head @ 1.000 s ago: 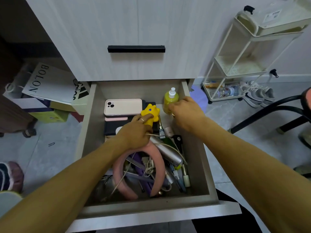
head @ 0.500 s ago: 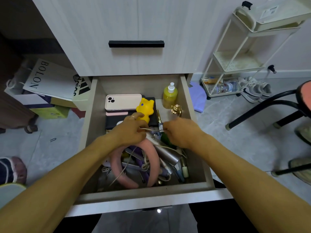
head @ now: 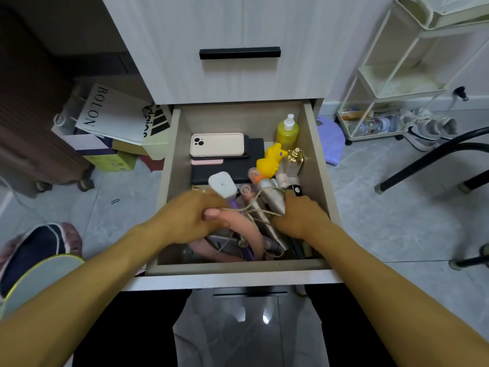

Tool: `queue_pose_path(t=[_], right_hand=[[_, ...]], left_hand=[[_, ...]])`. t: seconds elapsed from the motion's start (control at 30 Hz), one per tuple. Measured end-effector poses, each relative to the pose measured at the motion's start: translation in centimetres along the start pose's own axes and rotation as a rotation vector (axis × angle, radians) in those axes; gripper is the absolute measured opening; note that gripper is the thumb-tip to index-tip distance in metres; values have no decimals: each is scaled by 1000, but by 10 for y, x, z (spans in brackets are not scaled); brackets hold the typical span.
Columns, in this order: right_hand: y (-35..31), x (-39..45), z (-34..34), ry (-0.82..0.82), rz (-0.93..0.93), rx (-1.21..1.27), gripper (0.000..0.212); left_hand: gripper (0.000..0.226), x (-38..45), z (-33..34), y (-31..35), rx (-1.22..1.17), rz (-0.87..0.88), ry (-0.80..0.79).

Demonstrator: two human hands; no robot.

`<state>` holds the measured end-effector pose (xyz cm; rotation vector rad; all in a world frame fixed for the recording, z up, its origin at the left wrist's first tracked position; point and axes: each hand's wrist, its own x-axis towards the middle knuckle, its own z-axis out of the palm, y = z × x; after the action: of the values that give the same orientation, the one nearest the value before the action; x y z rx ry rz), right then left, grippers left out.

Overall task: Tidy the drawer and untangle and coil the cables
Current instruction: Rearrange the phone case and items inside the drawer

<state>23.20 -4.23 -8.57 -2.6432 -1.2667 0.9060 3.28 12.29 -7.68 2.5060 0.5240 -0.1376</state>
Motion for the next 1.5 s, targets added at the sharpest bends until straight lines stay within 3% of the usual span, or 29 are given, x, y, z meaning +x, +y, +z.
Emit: queue_pose_path(t=[0.13,0.23,0.37,0.43,0.5,0.6,0.7,0.8,0.9,1.0,1.13,1.23,1.33,1.4,1.5], right_hand=[[-2,-15,-4,-54,-8,-124,79],[-3,-27,-4,-93,-25,-154,67],[-2,-40,-6,-65,-58,-99,51],[1,-44,-2,-15,-66,-51,44],[6,-44,3,16,-91,46,44],[12,-39,7,-31,-158,276,60],[6,-39,8,-39,-269,429,72],[2,-40,9,20,-311,531,69],[9,-39,0,174,-222,589,61],[14,-39,-5,238,-108,540,56],[11,-33,6,15,8,290,33],[11,-26,8,-106,62,204,28],[10,-22,10,-161,86,122,25],[10,-22,11,-240,99,83,23],[11,-21,9,-334,94,99,27]], left_hand=[[37,-17,-4,6,-132,-75,-26],[24,-16,-8,23,-245,-206,-128],[41,-18,3,39,-242,-344,-247],[29,-17,12,39,-236,-332,-214],[12,-15,13,35,-233,-313,-72],[49,-7,9,34,-38,-177,80],[71,10,3,43,99,-25,-38],[69,29,7,51,223,32,-161],[55,40,6,54,331,-52,-193],[44,38,-8,43,385,-253,-98],[34,31,-4,33,302,-486,-205],[53,31,6,43,366,-408,-176],[80,32,7,62,324,-143,-64],[68,37,13,73,288,120,-33],[44,48,36,82,372,194,-229]])
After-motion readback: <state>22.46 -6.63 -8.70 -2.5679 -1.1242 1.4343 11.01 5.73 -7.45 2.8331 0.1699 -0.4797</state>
